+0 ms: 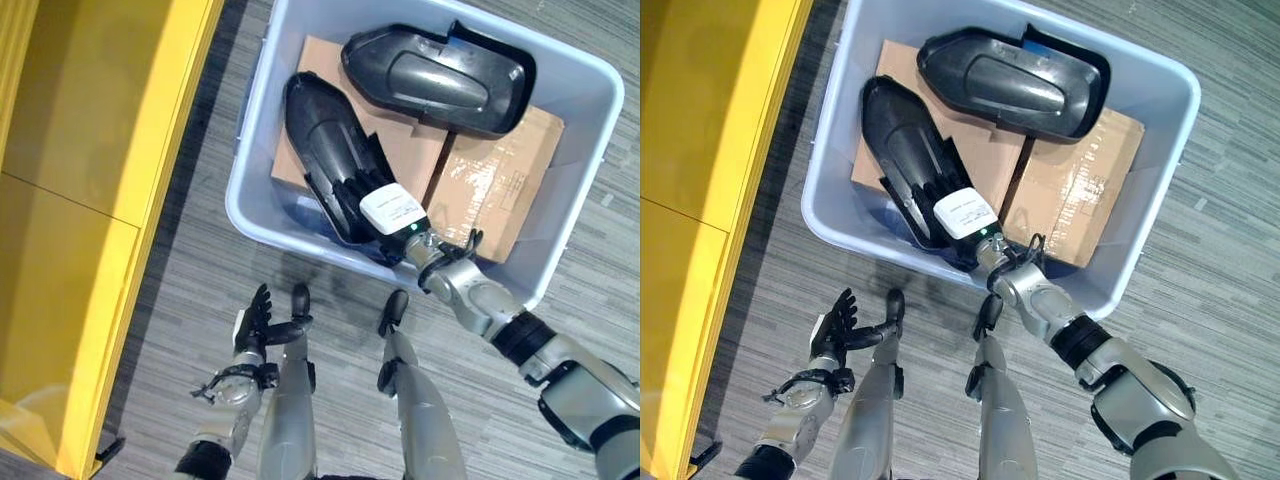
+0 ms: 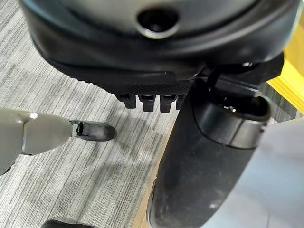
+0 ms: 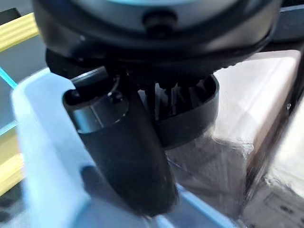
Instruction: Move parts from the plastic box to the shelf.
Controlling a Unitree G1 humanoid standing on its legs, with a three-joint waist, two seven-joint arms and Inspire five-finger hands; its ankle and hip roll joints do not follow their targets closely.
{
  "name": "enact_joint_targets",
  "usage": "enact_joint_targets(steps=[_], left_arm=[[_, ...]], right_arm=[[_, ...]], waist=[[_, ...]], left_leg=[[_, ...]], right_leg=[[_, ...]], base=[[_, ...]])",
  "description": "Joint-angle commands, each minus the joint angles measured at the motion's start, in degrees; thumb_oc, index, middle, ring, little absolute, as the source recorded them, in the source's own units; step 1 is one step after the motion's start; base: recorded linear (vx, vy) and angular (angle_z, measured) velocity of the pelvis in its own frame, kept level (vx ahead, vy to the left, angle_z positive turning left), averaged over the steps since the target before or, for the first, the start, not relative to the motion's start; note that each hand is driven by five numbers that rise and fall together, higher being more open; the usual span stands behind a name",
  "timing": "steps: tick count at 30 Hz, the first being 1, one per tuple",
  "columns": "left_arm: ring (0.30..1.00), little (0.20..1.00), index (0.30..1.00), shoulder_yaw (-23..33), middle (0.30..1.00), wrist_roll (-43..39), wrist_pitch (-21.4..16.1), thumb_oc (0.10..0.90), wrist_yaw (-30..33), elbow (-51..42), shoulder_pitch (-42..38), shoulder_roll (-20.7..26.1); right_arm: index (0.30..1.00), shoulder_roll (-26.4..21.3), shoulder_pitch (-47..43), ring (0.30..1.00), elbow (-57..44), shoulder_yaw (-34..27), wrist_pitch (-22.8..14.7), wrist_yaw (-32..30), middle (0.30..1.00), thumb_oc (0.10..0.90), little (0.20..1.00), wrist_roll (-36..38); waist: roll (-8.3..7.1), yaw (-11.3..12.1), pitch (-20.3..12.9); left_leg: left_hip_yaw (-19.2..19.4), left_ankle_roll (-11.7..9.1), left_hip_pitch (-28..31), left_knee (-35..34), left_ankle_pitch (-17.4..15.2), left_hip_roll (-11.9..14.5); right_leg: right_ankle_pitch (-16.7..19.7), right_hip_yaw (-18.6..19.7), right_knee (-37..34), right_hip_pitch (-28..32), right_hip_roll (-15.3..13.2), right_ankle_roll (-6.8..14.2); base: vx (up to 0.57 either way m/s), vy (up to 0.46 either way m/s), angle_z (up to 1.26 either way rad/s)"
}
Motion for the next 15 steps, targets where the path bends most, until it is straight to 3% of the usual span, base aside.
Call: enact_joint_targets(steps=[1, 12, 13, 14, 15], left_arm=[[1.0, 1.0, 1.0, -0.81, 1.0, -0.6, -3.07, 0.9, 1.03, -4.88, 1.89, 2.48], [1.0, 1.0, 1.0, -3.37, 1.0, -0.43, -3.26, 0.9, 1.16, -4.72, 0.8, 1.56], [1.0, 1.0, 1.0, -3.62, 1.0, -0.44, -3.26, 0.9, 1.0, -4.71, 0.54, 1.47], [1.0, 1.0, 1.0, -3.79, 1.0, -0.42, -3.27, 0.9, 0.91, -4.66, 0.3, 1.43], [1.0, 1.0, 1.0, -4.09, 1.0, -0.48, -3.3, 0.9, 0.75, -4.59, 0.2, 1.18]], right_arm=[[1.0, 0.89, -3.82, 1.0, 1.67, 2.2, 1.14, 0.03, 1.0, 0.9, 1.0, -1.48], [1.0, 5.21, -2.69, 1.0, 12.94, 5.33, 2.79, 0.64, 1.0, 0.9, 1.0, -5.71], [0.849, 5.75, -2.66, 0.849, 14.95, 6.79, 2.55, 1.56, 0.849, 0.792, 0.849, -7.35], [0.3, 5.91, -2.68, 0.3, 16.37, 7.28, 2.71, 1.5, 0.3, 0.4, 0.3, -7.74], [0.3, 6.22, -2.22, 0.3, 18.32, 7.75, 2.66, 1.98, 0.3, 0.4, 0.3, -8.36]], waist=[[-1.67, 1.51, -0.16], [0.46, 2.61, -0.16], [0.66, 2.74, -0.16], [0.79, 2.88, -0.16], [1.02, 3.05, -0.16]], left_leg=[[1.41, -0.51, 1.88, 1.5, -2.69, 2.94], [0.66, 0.21, -2.61, 4.22, -3.94, 1.64], [0.61, 0.2, -2.56, 4.19, -3.97, 1.57], [0.57, 0.21, -2.57, 4.15, -3.96, 1.46], [0.46, 0.26, -2.49, 4.06, -3.99, 1.32]], right_leg=[[-0.62, 2.95, 5.6, -1.54, -7.11, 5.72], [-0.92, 2.88, 7.28, -5.11, -8.24, 5.7], [-0.91, 2.78, 7.32, -5.12, -8.37, 5.77], [-0.82, 2.81, 7.27, -5.13, -8.45, 5.8], [-0.73, 2.82, 7.2, -5.07, -8.57, 5.85]], base=[[0.0, 0.0, 0.0], [0.0, 0.022, 0.02], [-0.01, 0.039, 0.08], [0.0, 0.04, 0.07], [0.0, 0.036, 0.03]])
